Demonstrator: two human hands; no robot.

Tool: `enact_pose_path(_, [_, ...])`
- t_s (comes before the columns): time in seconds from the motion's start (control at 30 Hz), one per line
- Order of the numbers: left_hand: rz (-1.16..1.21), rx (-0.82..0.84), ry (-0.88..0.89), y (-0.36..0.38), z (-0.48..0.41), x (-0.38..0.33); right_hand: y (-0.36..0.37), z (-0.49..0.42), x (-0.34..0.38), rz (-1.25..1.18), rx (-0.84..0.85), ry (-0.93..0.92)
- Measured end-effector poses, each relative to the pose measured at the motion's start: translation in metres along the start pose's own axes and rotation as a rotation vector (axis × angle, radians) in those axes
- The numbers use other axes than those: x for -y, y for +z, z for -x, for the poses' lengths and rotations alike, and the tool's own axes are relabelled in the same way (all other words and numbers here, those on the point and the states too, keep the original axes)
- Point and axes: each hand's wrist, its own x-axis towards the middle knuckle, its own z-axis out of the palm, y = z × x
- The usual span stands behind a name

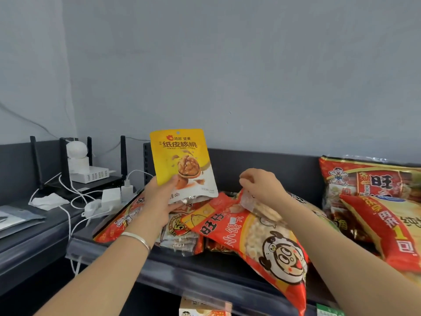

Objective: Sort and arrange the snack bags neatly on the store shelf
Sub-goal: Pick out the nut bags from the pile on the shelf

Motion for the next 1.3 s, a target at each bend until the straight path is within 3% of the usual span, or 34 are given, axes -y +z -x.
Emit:
enact_pose_path(0.17, [-0.044,0.052,0.033,0.022,0.005,0.012,-0.008,0.018,-0.033,0.057,0.292,0.034])
enact_pose_path(0.23, [-0.097,0.105,0.014,0.031,0.008,0.019,-0.008,0.025,-0.039,0.188,0.354,0.004])
enact_pose_path(0.4, [-0.191,0.194,-0.036,0.037,0.005,0.023,-0.009,0.035,-0.046,0.415,0.026,-0.039])
enact_pose_path(0.5, [-0.161,0.195,-0.036,0.038,0.002,0.022,-0.02,0.037,-0.048,0.414,-0.203,0.032])
enact_pose_path(0.67, [-0.148,0.2,-0.007,0.042,0.0,0.022,-0.042,0.037,-0.052,0.325,-0.321,0.143])
enact_pose_path(0.83, [-0.075,0.23,-0.108,0.045,0.0,0.018,-0.033,0.043,-0.05,0.285,-0.221,0.092])
enact_pose_path(0.97, [-0.093,0.295,-0.283,0.044,-0.004,0.021,-0.014,0.051,-0.043,0.387,0.185,0.012])
enact_pose_path(1.17, [-0.108,0.399,-0.496,0.045,-0.01,0.025,-0.024,0.055,-0.032,0.346,0.286,0.032])
enact_pose_path(1.3, [-0.114,0.463,-0.539,0.048,-0.012,0.033,-0.025,0.058,-0.028,0.318,0.28,0.051])
